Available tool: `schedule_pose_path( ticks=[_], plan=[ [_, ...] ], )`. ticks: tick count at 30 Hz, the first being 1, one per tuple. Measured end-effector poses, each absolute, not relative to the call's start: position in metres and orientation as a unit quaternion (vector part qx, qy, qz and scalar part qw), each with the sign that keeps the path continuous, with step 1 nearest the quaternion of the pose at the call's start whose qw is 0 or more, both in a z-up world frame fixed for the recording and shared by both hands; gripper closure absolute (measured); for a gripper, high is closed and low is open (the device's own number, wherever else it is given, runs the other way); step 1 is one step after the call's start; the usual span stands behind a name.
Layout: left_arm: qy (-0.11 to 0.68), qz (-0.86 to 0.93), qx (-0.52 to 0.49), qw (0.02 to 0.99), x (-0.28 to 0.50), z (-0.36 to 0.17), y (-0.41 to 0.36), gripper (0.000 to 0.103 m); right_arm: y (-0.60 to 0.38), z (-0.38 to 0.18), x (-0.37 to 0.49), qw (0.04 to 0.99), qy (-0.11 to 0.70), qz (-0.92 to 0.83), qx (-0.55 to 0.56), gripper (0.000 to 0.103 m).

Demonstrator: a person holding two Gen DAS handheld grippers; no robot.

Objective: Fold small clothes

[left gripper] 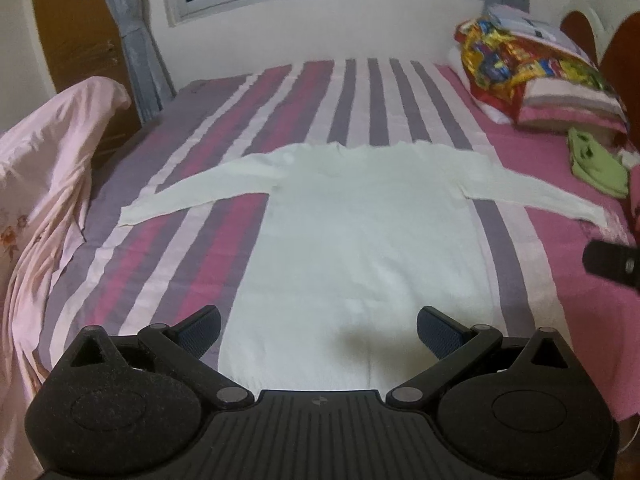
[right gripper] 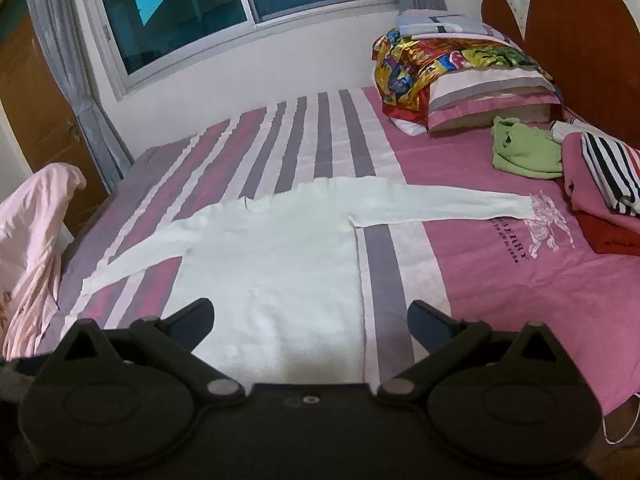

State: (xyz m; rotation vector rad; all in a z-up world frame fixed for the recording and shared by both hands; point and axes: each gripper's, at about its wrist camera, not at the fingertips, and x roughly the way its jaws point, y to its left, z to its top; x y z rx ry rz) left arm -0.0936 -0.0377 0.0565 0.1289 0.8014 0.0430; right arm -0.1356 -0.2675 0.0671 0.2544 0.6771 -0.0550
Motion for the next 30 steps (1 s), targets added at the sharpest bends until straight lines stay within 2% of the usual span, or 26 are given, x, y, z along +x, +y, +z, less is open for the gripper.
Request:
schedule_pose_path(
  ticks=[30],
  plan=[
    [0.373,0.037,0.043,0.926,-0.099,0.06,-0.017,0.0,-0.249,0.065,-0.14,0.934,0.344,-0.021,0.091,0.0]
  ],
)
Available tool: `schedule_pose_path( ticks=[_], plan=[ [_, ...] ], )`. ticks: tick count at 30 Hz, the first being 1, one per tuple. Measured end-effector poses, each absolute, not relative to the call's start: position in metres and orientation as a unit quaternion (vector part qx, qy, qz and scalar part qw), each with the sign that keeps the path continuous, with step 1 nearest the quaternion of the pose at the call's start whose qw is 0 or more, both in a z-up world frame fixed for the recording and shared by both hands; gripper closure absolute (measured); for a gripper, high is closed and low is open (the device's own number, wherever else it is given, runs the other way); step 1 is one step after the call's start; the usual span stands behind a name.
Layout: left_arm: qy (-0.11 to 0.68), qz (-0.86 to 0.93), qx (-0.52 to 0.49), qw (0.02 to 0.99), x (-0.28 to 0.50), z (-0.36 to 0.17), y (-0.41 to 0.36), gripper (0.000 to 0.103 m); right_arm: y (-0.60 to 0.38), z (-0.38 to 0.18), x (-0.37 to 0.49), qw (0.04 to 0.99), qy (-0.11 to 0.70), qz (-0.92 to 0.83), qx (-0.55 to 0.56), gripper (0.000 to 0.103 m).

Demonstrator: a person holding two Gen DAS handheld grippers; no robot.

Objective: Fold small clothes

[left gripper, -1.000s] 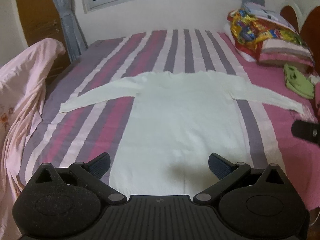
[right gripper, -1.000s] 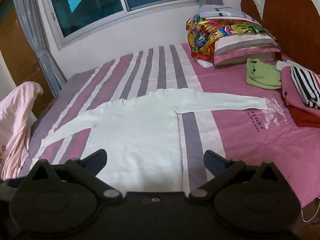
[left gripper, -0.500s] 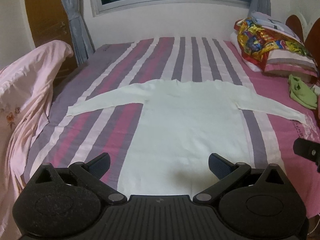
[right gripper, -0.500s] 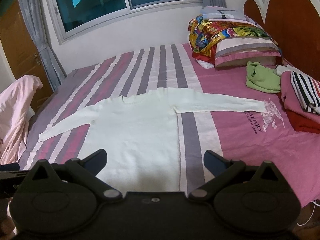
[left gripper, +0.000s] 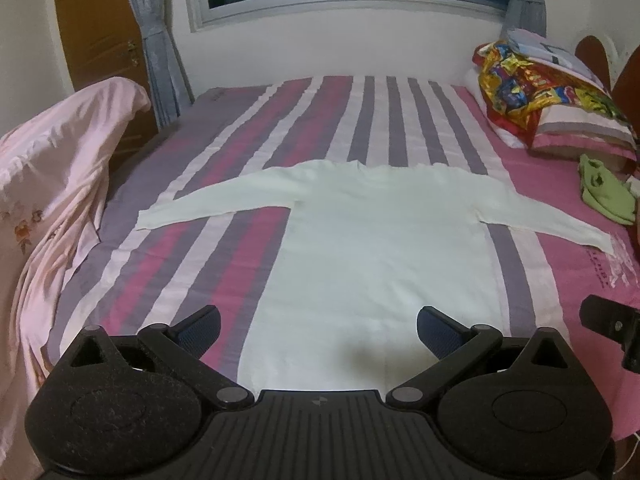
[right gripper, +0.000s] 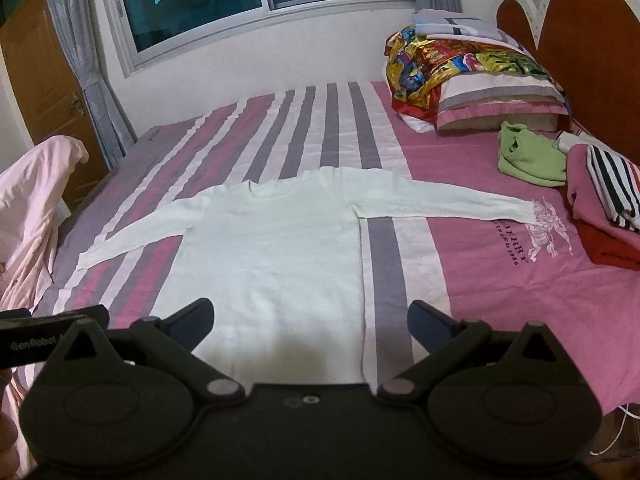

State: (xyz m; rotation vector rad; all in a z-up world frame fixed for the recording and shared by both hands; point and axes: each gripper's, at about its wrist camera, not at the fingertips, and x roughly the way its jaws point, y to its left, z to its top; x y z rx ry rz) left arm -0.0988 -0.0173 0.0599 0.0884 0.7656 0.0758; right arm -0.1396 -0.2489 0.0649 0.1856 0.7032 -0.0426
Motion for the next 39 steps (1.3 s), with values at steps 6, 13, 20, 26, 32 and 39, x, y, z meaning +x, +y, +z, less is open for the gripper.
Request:
schedule_pose_path(
  ticks=[6,13,20,26,32,39],
  plan=[
    [0.381,0.029,0.043,0.923,-0.092,0.055,-0.018,0.0,-0.252,0.063,-0.136,0.933,0.346,-0.021,0.102,0.0],
    [0.392,0.016,0.051,0.918,-0.087,0.047,-0.027,0.0,-0.25,0.055,-0.134,0.935,0.345,-0.032,0.077,0.0],
    [0.391,0.008,0.059,0.918,-0.077,0.043,-0.035,0.0,-0.259,0.045,-0.132,0.933,0.348,-0.045,0.077,0.0],
    [0.392,0.008,0.061,0.918,-0.066,0.037,-0.038,0.0,-0.271,0.037,-0.126,0.934,0.342,-0.072,0.067,0.0],
    [0.389,0.003,0.063,0.919,-0.058,0.029,-0.046,0.0,-0.276,0.028,-0.115,0.933,0.35,-0.06,0.067,0.0],
    [0.41,-0.012,0.072,0.909,-0.031,0.013,-0.061,0.0,-0.288,0.025,-0.105,0.935,0.34,-0.06,0.083,0.0]
  ],
)
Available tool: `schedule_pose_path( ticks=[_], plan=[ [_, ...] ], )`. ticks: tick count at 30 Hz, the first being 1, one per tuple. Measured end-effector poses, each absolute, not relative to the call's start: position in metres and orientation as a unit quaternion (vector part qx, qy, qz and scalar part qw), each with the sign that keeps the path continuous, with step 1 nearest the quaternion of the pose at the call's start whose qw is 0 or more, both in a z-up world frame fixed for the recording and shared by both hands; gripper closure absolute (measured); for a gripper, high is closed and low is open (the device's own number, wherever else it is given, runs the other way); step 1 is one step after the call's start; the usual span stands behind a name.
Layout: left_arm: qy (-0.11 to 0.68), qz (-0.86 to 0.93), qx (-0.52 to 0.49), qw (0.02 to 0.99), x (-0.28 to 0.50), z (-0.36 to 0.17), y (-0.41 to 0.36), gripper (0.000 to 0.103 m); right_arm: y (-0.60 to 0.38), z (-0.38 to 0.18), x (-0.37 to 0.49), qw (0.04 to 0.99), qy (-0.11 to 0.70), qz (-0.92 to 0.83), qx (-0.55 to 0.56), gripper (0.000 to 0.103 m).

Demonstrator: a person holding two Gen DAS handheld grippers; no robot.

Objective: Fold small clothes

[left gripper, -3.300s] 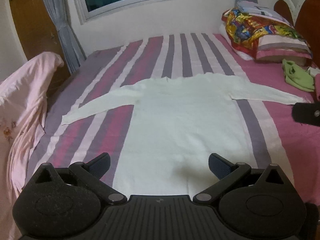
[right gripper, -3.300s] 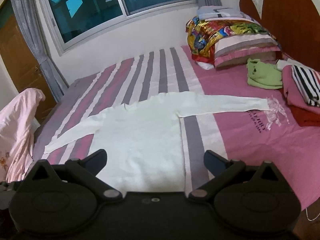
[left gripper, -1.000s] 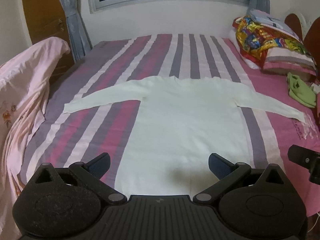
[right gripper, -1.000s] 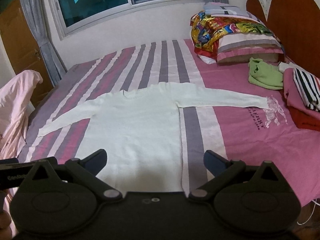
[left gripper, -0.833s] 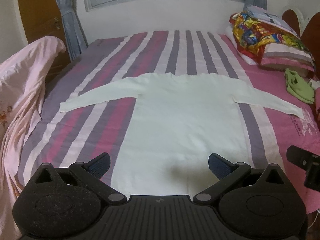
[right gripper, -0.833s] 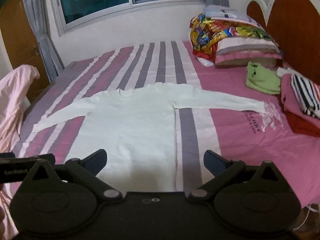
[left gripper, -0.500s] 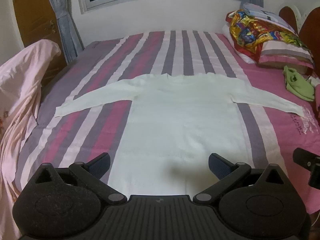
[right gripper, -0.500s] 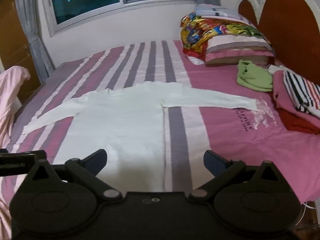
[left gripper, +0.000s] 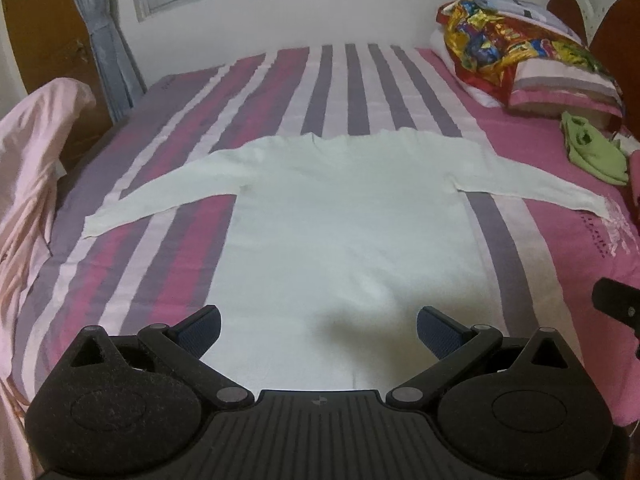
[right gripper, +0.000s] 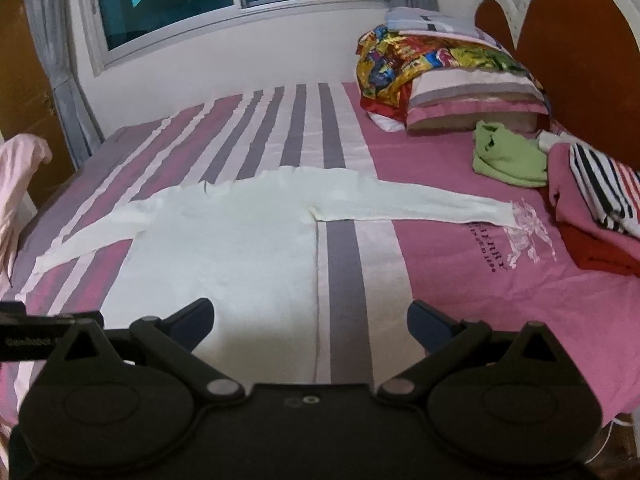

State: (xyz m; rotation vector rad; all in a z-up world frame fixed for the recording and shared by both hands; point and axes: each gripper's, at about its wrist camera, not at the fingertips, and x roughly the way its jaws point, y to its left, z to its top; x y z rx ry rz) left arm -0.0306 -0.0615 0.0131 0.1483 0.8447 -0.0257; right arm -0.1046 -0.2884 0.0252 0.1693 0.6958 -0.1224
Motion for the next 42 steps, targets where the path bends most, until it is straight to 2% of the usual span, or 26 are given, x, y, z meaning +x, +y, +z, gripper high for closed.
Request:
schedule_pose_path(
  ticks=[7,14,20,33,38,40,42],
  plan=[
    [0.415,-0.015,0.075,0.906,0.003,0.003,-0.073,0.0,-0.298,0.008,-0.075,0.926,0.365,-0.034,0.088,0.0],
    [0.422,-0.016,0.08,0.903,0.04,-0.014,-0.086,0.0,-0.317,-0.006,-0.044,0.933,0.337,-0.011,0.127,0.0],
    [0.429,-0.011,0.088,0.899,0.076,-0.032,-0.1,0.0,-0.341,-0.019,-0.012,0.92,0.36,-0.064,0.139,0.0],
    [0.444,-0.029,0.103,0.889,0.141,-0.067,-0.14,0.0,-0.403,-0.054,0.037,0.911,0.353,-0.144,0.158,0.0],
    [0.448,-0.033,0.107,0.887,0.166,-0.079,-0.156,0.0,-0.425,-0.069,0.06,0.906,0.359,-0.159,0.158,0.011],
    [0.451,-0.033,0.108,0.885,0.175,-0.084,-0.161,0.0,-0.435,-0.076,0.068,0.902,0.362,-0.162,0.174,0.012],
    [0.457,-0.031,0.106,0.883,0.188,-0.091,-0.166,0.0,-0.447,-0.083,0.076,0.898,0.361,-0.168,0.187,0.019]
  ],
)
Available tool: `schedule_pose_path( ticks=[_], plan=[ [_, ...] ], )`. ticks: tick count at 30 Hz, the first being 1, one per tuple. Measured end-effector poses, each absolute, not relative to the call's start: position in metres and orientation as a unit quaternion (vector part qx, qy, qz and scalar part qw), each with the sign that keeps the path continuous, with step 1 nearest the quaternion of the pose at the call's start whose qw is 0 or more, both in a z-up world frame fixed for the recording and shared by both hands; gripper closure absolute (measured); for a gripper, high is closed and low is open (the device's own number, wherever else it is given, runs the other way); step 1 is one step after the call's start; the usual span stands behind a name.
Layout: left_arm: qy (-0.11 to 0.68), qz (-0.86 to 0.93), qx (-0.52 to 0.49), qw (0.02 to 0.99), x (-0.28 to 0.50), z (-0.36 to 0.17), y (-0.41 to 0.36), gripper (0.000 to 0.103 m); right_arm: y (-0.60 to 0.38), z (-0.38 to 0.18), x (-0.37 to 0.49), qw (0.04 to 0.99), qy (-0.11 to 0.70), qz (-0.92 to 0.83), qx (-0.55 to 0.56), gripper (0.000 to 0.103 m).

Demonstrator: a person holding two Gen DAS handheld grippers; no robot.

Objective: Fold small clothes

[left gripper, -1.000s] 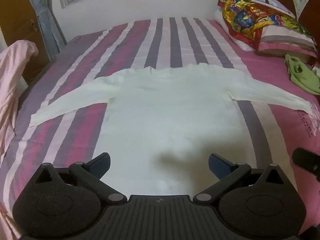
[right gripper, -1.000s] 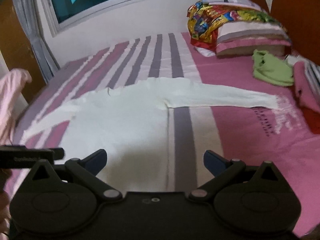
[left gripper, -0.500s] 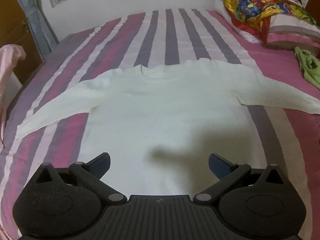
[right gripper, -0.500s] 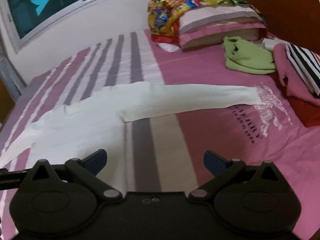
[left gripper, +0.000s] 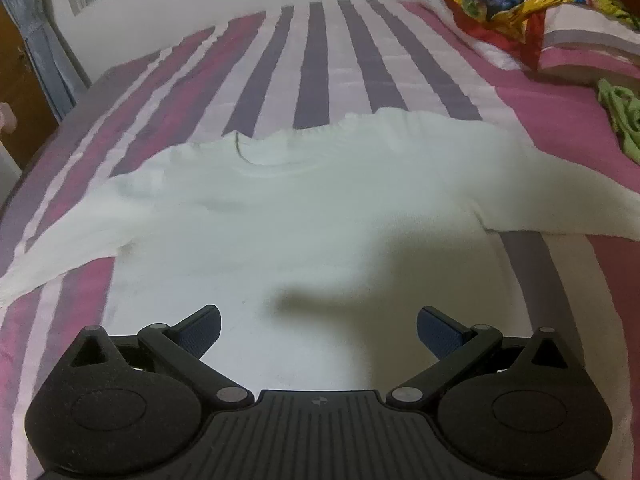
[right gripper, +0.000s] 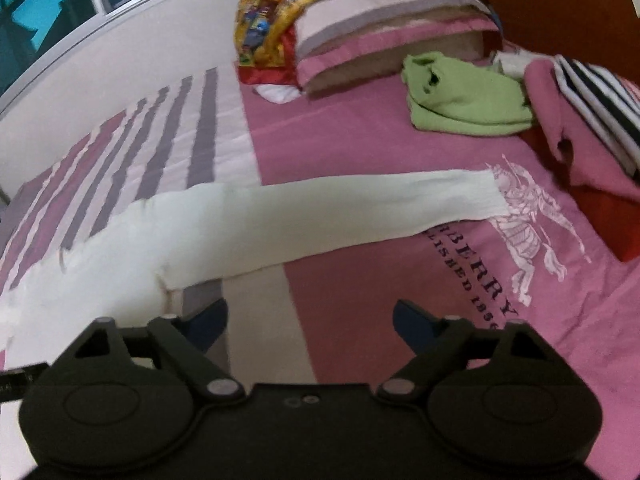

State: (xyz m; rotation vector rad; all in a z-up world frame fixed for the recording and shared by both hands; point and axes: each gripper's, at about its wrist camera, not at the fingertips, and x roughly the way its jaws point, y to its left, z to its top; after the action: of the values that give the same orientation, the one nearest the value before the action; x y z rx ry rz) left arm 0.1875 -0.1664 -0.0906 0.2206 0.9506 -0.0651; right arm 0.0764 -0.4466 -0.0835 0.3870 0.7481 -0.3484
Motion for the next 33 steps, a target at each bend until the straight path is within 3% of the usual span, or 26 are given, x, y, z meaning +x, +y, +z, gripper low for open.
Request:
schedule_pose_path(
  ticks=[2,7,13,18,21,27,29,31,33],
  plan=[
    [0.462,-0.028,0.099,0.881,0.201,-0.096,-0.171,0.0,-0.457,-0.09,0.085,0.893,0.363,-0.176,0.198,0.026],
    [0.473,-0.021,0.095,0.875,0.224,-0.109,-0.179,0.0,-0.484,-0.105,0.105,0.884,0.362,-0.199,0.219,0.03],
    [0.479,-0.005,0.095,0.872,0.246,-0.123,-0.179,0.0,-0.518,-0.125,0.125,0.866,0.366,-0.229,0.253,0.05],
    [0.483,0.004,0.093,0.871,0.253,-0.13,-0.17,0.0,-0.55,-0.141,0.132,0.848,0.358,-0.262,0.289,0.052],
    [0.482,0.009,0.095,0.871,0.256,-0.133,-0.165,0.0,-0.568,-0.15,0.134,0.842,0.349,-0.283,0.298,0.059],
    [0.488,0.019,0.103,0.866,0.262,-0.143,-0.157,0.0,-0.594,-0.157,0.137,0.836,0.325,-0.308,0.318,0.076],
    [0.491,0.02,0.101,0.865,0.263,-0.144,-0.154,0.0,-0.596,-0.158,0.139,0.838,0.32,-0.311,0.315,0.089],
    [0.489,0.021,0.097,0.867,0.262,-0.143,-0.149,0.0,-0.595,-0.156,0.138,0.842,0.311,-0.31,0.314,0.096],
    [0.486,0.021,0.096,0.868,0.262,-0.141,-0.145,0.0,-0.591,-0.149,0.137,0.85,0.294,-0.308,0.309,0.097]
  ],
)
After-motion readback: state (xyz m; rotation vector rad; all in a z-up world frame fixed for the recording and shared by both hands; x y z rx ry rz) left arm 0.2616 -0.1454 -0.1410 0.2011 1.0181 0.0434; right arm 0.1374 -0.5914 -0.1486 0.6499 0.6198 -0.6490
